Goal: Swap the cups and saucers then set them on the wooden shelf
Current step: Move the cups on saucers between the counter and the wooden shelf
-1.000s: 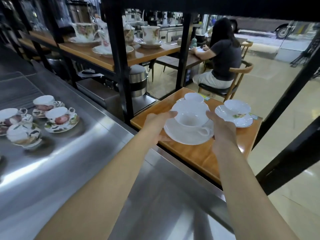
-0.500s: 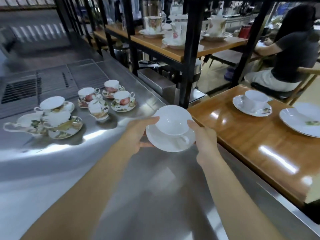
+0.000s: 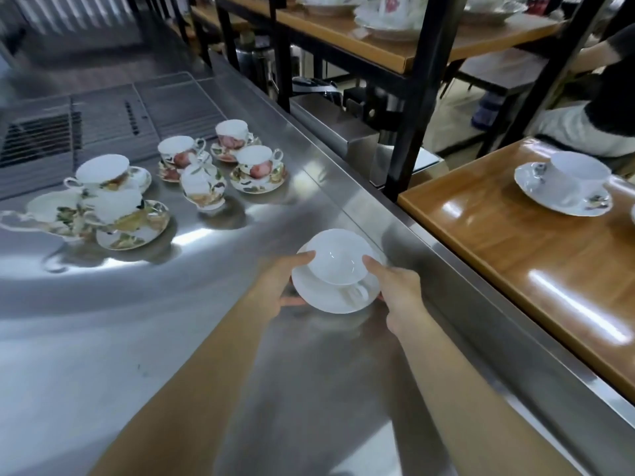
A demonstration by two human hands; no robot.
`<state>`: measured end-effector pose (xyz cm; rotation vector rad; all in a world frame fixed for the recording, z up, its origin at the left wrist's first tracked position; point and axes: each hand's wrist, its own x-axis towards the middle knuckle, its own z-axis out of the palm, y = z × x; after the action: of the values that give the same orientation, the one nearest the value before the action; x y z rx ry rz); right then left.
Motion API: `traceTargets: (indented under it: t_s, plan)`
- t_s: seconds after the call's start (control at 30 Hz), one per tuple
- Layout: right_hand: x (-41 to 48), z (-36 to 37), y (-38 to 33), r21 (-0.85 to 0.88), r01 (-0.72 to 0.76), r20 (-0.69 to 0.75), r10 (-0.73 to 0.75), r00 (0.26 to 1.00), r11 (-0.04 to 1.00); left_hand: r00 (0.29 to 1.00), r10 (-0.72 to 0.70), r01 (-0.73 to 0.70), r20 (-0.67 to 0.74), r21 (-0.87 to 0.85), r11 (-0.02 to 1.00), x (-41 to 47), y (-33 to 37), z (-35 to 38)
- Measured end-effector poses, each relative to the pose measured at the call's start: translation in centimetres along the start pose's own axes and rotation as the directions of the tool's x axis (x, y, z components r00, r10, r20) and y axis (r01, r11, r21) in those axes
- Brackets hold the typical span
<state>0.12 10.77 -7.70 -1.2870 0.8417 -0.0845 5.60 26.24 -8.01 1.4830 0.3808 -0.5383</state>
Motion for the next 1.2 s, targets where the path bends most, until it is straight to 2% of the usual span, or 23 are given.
traceTargets:
  t_s: [0.27, 0.43, 0.57, 0.63, 0.67, 0.73, 0.83, 0.93, 1.0, 1.07, 1.13, 1.2]
  plan:
    - [1.6, -0.3, 1.3, -0.043, -0.031, -0.025, 0.029, 0.999, 0.999, 1.000, -0.029, 0.029, 0.009, 0.034, 0.999, 1.1, -0.7, 0.1]
    - [2.1, -0.5, 1.7, -0.061, -0.025, 0.022, 0.027, 0.999, 0.998, 0.999, -0.051, 0.051, -0.010, 0.052, 0.997, 1.0, -0.8, 0.1]
    - [1.4, -0.9, 1.2, -0.208, 0.043, 0.040, -0.035, 0.999, 0.977, 0.996, -0.084, 0.085, -0.008, 0.126, 0.988, 0.6, -0.2, 0.5]
    - [0.9, -1.7, 0.4, -0.360, 0.097, 0.045, -0.087, 0.995, 0.928, 0.994, -0.091, 0.099, -0.054, 0.176, 0.979, 0.4, 0.4, 0.6]
    - [0.7, -2.3, -0.1, -0.431, 0.128, 0.042, -0.122, 0.992, 0.893, 0.993, -0.069, 0.087, -0.098, 0.194, 0.977, 0.4, 0.8, 0.7]
    - [0.1, -3.6, -1.5, -0.527, 0.181, 0.057, -0.177, 0.982, 0.830, 0.981, 0.065, -0.004, -0.184, 0.313, 0.950, 0.5, 1.6, 0.8]
    - [-1.2, -6.0, -3.9, -0.546, 0.234, 0.141, -0.187, 0.972, 0.805, 0.934, 0.285, -0.124, -0.213, 0.556, 0.822, -0.2, 3.5, 2.0]
    - [-2.4, -8.8, -6.5, -0.394, 0.232, 0.177, -0.174, 0.969, 0.889, 0.882, 0.455, -0.279, -0.117, 0.649, 0.708, -1.8, 5.2, 4.9]
    - [-2.6, -10.6, -8.1, -0.239, 0.207, 0.133, -0.179, 0.975, 0.949, 0.863, 0.504, -0.405, 0.002, 0.598, 0.691, -2.8, 6.0, 7.7]
    - [-2.2, -12.4, -9.4, -0.110, 0.203, 0.047, -0.199, 0.979, 0.973, 0.881, 0.453, -0.468, 0.139, 0.398, 0.789, -3.3, 6.7, 11.0]
    - [-1.3, -14.0, -10.3, -0.057, 0.211, -0.073, -0.214, 0.974, 0.976, 0.908, 0.312, -0.370, 0.278, 0.189, 0.910, -3.5, 7.5, 14.8]
    - [0.2, -15.4, -11.1, 0.032, 0.212, -0.194, -0.202, 0.960, 0.977, 0.900, 0.203, -0.259, 0.385, 0.097, 0.961, -3.1, 7.9, 18.4]
